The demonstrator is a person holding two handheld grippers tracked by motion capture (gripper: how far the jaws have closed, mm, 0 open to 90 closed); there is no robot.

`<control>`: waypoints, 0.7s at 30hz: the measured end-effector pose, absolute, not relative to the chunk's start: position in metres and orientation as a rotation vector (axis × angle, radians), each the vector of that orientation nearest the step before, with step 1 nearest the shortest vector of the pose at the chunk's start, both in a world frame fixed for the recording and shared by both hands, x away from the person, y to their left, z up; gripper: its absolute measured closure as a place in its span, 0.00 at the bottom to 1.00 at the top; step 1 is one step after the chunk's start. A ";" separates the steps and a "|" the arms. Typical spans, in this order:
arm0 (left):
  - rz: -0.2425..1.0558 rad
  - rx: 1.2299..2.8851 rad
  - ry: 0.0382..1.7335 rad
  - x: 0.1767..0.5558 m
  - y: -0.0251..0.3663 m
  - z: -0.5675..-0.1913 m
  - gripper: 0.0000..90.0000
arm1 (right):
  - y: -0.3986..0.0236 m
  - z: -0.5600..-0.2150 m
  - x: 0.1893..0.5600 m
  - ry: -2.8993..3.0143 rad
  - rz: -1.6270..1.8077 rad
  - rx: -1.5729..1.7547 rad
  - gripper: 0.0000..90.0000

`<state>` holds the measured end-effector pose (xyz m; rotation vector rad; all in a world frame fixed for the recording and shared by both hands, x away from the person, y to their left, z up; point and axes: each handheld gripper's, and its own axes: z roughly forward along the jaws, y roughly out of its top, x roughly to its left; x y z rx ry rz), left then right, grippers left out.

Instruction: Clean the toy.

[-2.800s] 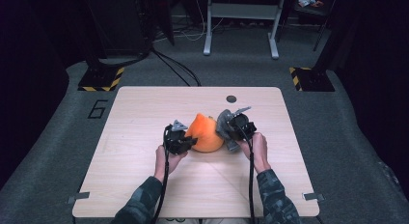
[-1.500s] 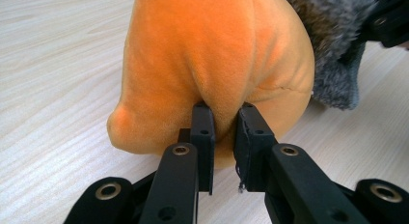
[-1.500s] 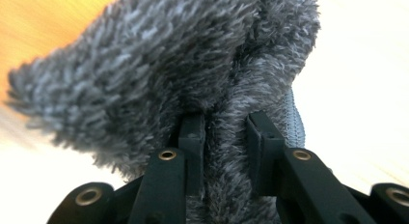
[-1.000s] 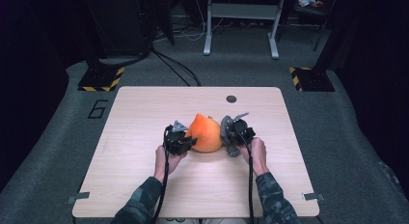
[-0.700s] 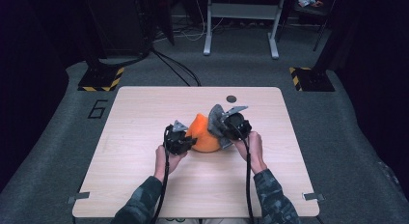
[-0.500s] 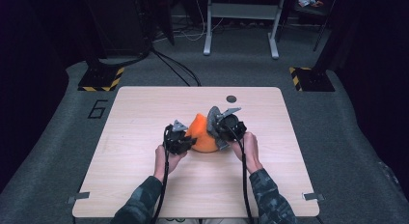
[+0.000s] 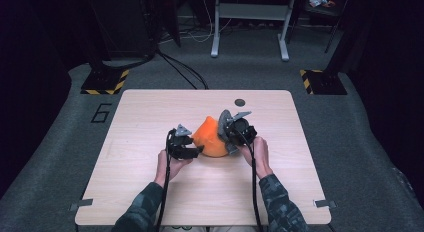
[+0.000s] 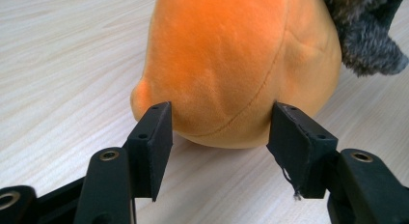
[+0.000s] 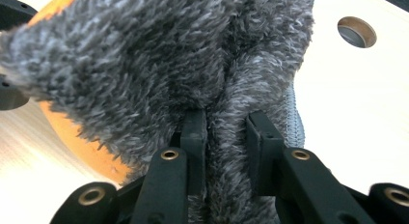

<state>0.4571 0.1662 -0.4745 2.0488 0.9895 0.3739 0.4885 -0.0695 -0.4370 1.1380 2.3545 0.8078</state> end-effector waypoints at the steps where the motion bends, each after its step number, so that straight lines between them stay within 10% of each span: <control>1: 0.374 2.049 0.989 0.457 0.166 -0.474 0.44 | -0.070 -0.437 0.488 2.354 0.808 1.138 0.80; 12: 0.448 2.068 0.962 0.454 0.151 -0.476 0.88 | -0.076 -0.436 0.489 2.309 0.846 1.180 0.79; 21: 0.322 1.985 1.001 0.451 0.156 -0.466 0.91 | -0.076 -0.424 0.477 2.281 0.845 1.138 0.79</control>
